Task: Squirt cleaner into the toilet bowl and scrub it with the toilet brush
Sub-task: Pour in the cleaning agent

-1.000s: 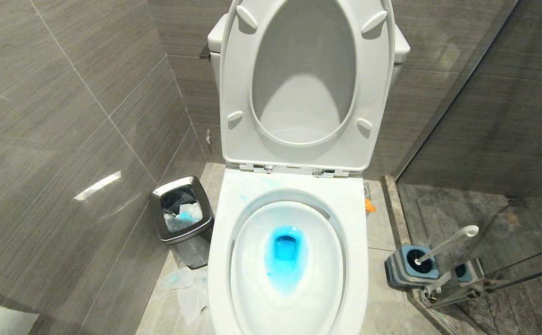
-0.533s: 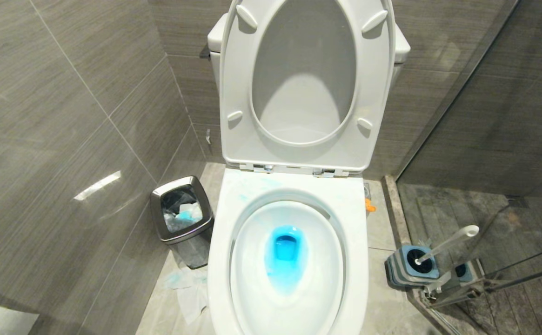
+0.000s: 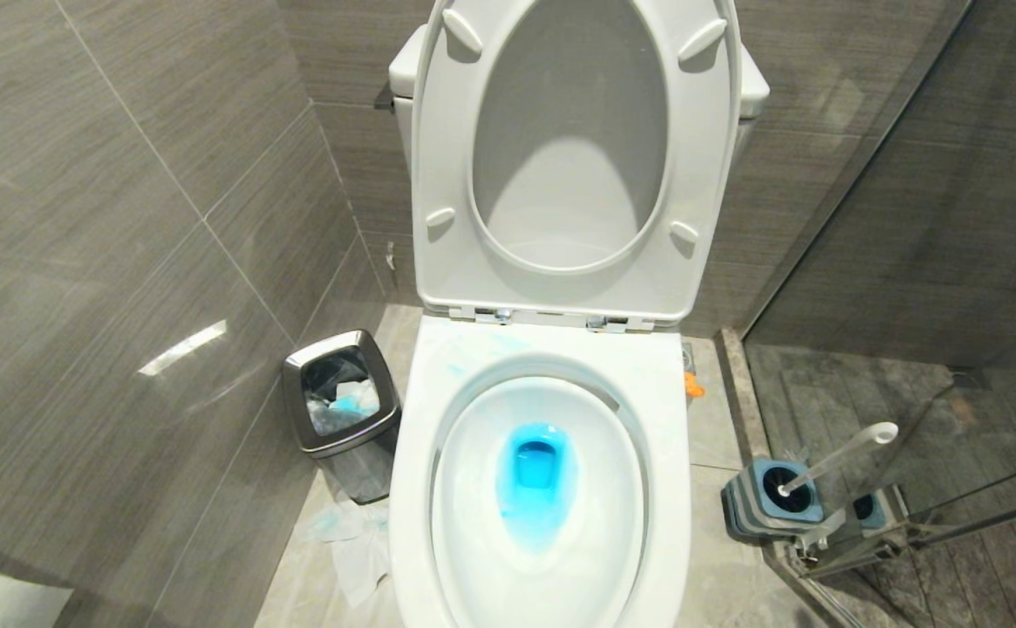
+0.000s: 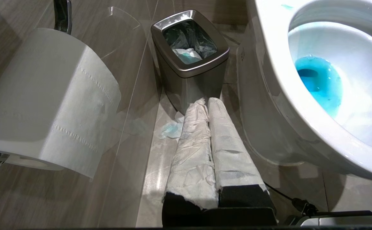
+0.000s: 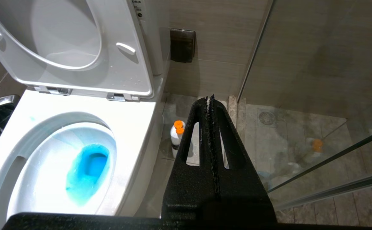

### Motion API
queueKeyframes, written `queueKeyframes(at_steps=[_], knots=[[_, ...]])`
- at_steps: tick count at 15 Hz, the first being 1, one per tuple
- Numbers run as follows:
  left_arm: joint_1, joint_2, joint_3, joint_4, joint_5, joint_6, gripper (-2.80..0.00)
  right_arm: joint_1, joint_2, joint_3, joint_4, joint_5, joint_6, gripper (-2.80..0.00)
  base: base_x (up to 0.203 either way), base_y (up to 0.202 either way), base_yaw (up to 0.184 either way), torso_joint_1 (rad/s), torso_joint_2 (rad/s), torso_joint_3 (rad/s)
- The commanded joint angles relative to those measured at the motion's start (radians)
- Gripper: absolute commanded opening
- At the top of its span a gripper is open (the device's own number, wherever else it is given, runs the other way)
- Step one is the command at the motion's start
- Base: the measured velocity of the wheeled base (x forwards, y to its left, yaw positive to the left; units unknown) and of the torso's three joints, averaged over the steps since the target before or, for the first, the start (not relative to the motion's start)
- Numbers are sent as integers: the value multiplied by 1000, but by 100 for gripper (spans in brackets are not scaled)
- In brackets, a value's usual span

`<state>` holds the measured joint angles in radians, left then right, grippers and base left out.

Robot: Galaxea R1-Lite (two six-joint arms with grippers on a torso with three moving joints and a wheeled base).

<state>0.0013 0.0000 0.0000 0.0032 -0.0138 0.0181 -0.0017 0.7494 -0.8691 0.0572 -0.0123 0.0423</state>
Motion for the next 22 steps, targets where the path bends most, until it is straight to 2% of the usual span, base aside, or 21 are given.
queueKeyframes(at_steps=[1,9,22], knots=[[0,2,0,0,0,0,-280,0,-1,4,1,0,1,-280,0,0,0,0,0,0],[0,2,0,-2,2,2,-280,0,2,18,0,5,0,-280,0,0,0,1,0,-10],[0,2,0,0,1,5,-280,0,39,38,-71,6,2,-280,0,0,0,1,1,-188]])
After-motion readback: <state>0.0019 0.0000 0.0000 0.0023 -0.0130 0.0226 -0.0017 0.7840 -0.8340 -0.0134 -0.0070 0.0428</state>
